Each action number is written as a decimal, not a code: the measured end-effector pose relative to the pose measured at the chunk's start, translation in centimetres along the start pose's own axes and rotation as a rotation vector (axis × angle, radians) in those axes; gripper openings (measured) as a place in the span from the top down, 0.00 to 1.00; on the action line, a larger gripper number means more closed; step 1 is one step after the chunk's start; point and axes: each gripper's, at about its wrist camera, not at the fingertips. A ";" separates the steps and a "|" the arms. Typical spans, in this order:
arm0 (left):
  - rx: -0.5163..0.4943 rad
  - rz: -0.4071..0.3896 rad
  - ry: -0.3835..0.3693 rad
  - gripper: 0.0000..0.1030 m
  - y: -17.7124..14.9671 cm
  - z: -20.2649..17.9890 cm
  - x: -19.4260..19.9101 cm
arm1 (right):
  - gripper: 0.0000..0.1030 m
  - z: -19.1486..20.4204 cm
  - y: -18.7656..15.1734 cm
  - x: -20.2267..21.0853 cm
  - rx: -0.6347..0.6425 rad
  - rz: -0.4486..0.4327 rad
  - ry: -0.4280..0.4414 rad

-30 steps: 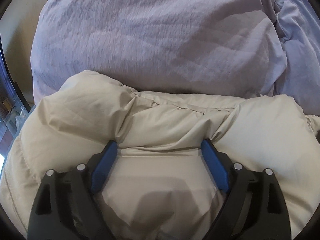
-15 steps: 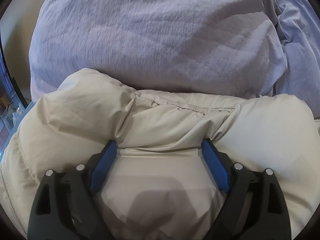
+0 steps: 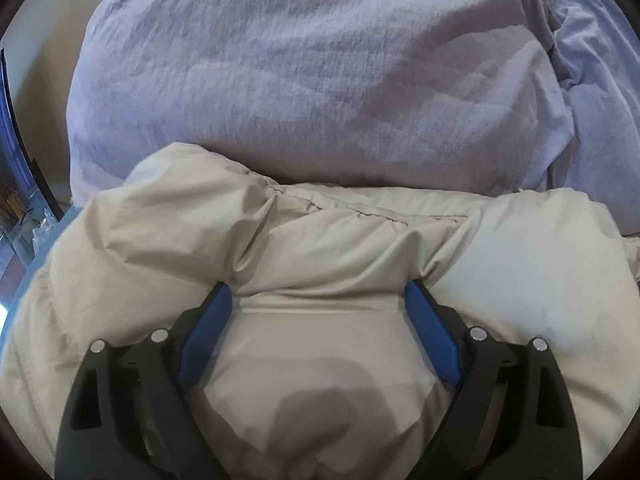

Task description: Fold large clothes

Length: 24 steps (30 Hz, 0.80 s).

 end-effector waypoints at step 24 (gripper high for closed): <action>-0.072 -0.025 -0.109 0.06 -1.2 -6.6 2.2 | 0.38 5.6 0.2 -1.3 0.052 0.017 0.085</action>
Point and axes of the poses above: each gripper's, at about its wrist camera, not at the fingertips, and x roughly against the way its jaws point, z to its left, y to its top, and after that the axes turned 9 degrees about x, right-handed
